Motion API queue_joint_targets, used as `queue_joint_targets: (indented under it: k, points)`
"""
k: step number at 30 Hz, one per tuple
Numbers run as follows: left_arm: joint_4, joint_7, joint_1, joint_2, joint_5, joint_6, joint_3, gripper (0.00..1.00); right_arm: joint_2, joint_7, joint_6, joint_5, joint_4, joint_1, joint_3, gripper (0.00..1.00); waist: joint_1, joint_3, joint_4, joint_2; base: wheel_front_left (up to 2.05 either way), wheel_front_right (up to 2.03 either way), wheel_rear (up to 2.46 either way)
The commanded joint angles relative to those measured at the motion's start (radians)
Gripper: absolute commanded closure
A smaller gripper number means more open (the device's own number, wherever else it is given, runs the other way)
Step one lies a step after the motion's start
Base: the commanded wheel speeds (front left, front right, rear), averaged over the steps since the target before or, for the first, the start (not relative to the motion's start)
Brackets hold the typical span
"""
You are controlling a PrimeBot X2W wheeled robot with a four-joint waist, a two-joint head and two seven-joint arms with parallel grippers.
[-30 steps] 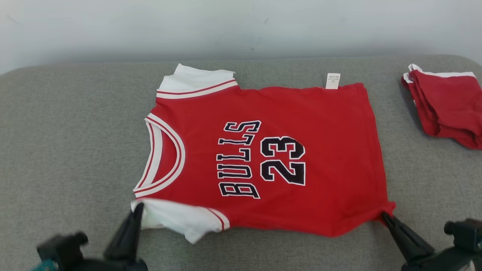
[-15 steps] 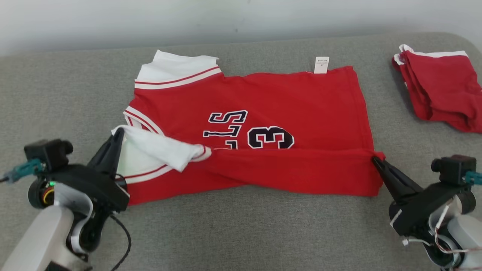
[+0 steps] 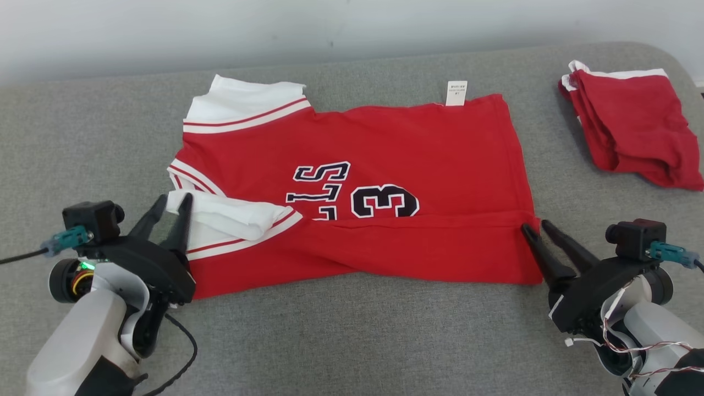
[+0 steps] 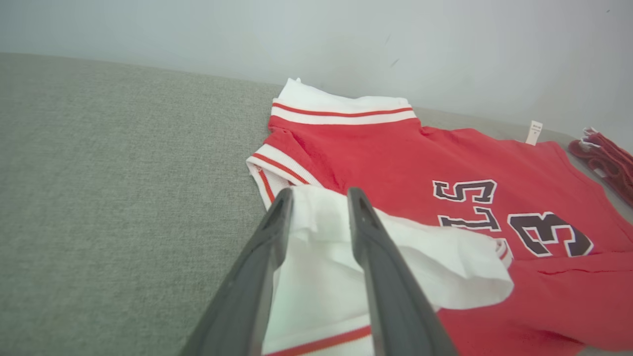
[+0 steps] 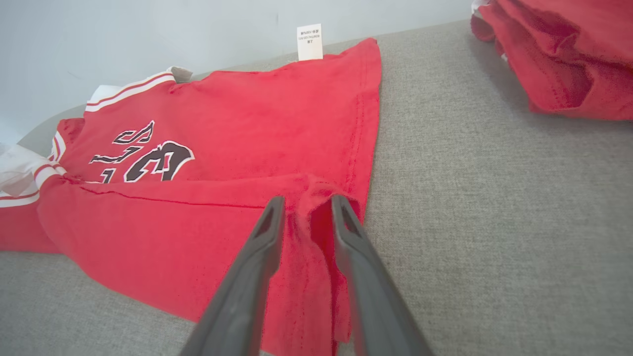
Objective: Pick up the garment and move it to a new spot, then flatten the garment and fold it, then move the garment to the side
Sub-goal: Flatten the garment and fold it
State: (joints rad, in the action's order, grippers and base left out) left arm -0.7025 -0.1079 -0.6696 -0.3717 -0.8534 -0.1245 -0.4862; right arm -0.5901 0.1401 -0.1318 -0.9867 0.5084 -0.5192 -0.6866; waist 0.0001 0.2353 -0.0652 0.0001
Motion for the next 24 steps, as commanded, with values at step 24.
queue_joint_targets:
  k: [24]
  points:
    - [0.028,-0.157,0.262,0.040,0.067,0.030,0.010,0.00,0.037,0.126,0.003,0.056,0.117,0.131,0.038,0.00,-0.0001,-0.058,0.039,-0.0001,0.00,0.00,0.00]
